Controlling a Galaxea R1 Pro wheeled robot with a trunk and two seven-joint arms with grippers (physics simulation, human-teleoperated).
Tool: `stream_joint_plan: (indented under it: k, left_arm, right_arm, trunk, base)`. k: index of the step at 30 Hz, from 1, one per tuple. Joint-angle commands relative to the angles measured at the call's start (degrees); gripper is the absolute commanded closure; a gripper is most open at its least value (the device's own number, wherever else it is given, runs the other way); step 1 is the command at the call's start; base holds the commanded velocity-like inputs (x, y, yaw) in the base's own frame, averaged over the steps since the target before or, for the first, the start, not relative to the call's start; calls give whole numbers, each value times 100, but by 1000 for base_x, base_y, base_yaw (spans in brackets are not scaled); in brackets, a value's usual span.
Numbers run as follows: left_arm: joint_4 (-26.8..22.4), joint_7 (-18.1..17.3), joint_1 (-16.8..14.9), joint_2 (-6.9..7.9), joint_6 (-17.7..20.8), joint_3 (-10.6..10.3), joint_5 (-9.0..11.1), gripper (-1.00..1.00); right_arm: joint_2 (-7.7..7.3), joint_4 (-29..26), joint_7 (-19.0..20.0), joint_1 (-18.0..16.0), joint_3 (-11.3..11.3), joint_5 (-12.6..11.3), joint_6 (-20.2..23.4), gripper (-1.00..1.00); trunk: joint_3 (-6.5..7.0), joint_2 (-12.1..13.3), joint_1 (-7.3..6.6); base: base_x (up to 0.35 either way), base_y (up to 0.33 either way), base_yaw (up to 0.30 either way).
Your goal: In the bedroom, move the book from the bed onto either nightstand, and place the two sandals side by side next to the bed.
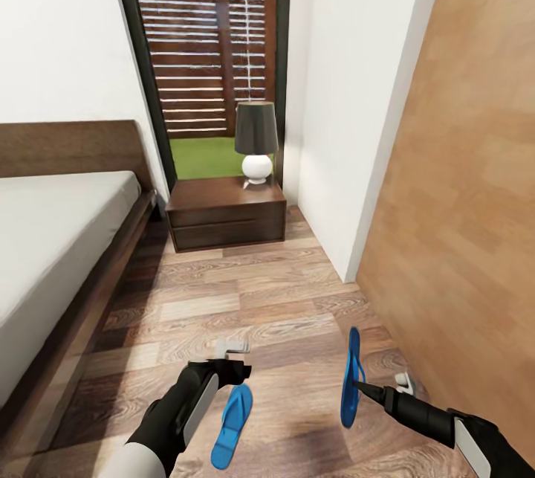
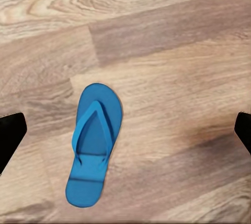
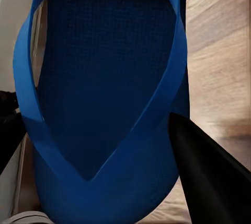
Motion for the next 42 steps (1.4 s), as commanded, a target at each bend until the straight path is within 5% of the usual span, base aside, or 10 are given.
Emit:
stream_joint_plan:
  k: [1,42]
  left_arm:
    - [-8,48,-2,2,24,-15,59,-100]
    - [-8,48,-2,10,20,-11,51,-100]
  right_arm:
    - [-1,3,3,-4,-5,-35,50,100]
    - [-1,36,-1,2,-5,-32,50,100]
  trunk:
    - [-28,-4,1]
    - [-936,-59,107]
  base:
    - [0,0,0]
    - [0,0,0]
